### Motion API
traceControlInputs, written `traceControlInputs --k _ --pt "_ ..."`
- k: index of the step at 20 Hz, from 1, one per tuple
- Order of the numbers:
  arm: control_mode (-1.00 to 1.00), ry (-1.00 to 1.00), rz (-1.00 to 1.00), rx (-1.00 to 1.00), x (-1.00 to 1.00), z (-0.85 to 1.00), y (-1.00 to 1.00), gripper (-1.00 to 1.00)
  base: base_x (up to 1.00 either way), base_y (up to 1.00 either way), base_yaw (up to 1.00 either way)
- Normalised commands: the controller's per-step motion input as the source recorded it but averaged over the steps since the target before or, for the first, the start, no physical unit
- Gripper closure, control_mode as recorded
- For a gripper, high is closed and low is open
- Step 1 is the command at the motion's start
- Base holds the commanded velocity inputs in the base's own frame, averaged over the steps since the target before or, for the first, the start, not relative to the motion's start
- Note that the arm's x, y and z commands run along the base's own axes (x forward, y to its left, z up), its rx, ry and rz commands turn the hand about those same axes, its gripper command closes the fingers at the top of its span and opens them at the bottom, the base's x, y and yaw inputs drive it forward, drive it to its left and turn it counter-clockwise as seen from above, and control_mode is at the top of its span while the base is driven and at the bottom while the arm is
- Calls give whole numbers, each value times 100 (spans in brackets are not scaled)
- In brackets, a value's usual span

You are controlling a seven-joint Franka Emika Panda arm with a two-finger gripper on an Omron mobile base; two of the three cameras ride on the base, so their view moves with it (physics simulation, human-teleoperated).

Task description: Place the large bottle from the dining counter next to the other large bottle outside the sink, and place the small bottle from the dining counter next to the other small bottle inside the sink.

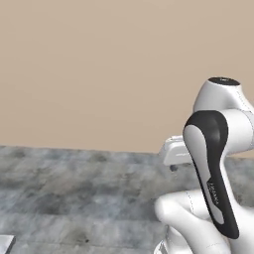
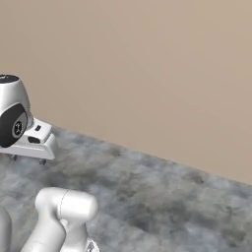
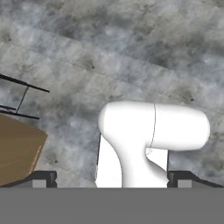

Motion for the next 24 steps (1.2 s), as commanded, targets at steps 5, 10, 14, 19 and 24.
traceControlInputs --k 5,10,14,19,24 --pt "100 0 0 0 0 0 0 -100 100 0 40" --pt "100 0 0 0 0 0 0 -100 100 -3 50" --pt "100 0 0 0 0 0 0 -100 100 -15 57" --pt "100 0 0 0 0 0 0 -100 100 -23 63" --pt "100 0 0 0 0 0 0 -100 100 -25 66"
